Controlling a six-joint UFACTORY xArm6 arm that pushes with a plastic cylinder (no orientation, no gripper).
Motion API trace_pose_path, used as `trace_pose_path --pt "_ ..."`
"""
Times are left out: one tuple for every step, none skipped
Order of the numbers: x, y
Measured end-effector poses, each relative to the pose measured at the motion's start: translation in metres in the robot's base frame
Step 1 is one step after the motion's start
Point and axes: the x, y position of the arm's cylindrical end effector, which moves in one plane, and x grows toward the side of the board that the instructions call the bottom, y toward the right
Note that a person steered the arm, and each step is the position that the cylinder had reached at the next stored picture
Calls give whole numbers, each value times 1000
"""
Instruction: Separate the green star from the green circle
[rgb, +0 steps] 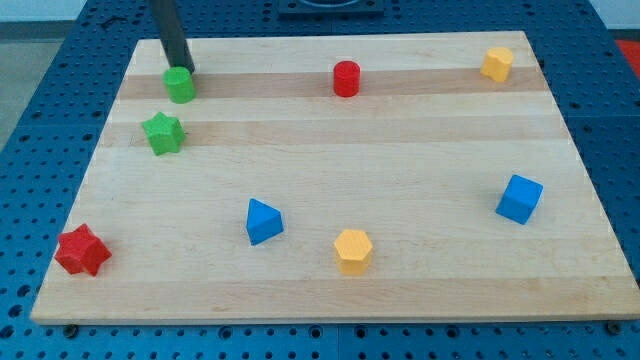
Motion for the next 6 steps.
trace_pose_path --pt "34 -3" --pt "66 -3" --pt "81 -20" --pt "96 -44" --pt "131 -35" --pt "127 -8"
